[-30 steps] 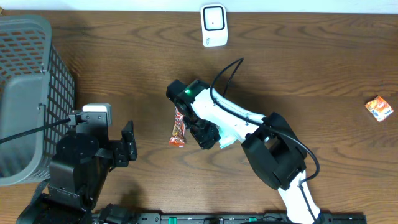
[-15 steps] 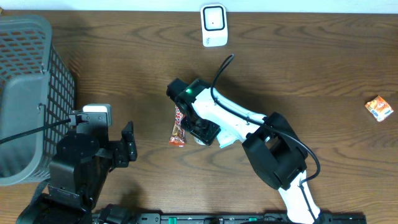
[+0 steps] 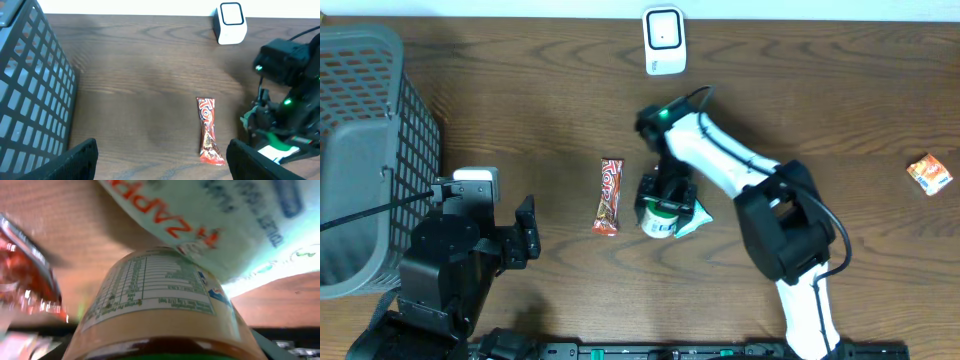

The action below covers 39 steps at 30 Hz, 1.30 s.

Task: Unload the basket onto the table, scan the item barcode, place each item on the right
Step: 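Close the right gripper around the green-lidded jar, then lift the jar and hold its label under the scanner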

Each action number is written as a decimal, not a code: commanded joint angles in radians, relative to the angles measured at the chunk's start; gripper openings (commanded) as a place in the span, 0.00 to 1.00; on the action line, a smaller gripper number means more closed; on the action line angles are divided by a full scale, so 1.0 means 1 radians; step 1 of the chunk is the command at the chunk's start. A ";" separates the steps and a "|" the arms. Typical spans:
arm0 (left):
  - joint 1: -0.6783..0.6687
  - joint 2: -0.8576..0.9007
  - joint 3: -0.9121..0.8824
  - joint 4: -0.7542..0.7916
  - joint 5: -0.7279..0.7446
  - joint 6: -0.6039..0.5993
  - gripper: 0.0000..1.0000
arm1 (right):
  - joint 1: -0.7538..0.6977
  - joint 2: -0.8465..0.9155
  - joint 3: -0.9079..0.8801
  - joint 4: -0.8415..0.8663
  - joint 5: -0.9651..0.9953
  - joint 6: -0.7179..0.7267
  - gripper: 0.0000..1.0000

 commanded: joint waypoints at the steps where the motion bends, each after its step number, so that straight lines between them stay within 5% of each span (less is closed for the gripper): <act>1: 0.000 0.000 0.015 -0.002 -0.009 0.002 0.83 | -0.061 0.008 0.027 -0.043 -0.181 -0.223 0.51; 19: 0.000 0.000 0.015 -0.002 -0.009 0.002 0.83 | -0.176 0.008 0.027 -0.220 -0.236 -0.376 0.50; 28: 0.000 0.000 0.015 -0.002 -0.009 0.002 0.83 | -0.180 0.008 0.125 0.042 -0.188 -0.359 0.49; 39: 0.000 0.000 0.015 -0.002 -0.009 0.002 0.83 | -0.177 0.008 0.445 0.369 0.317 -0.294 0.53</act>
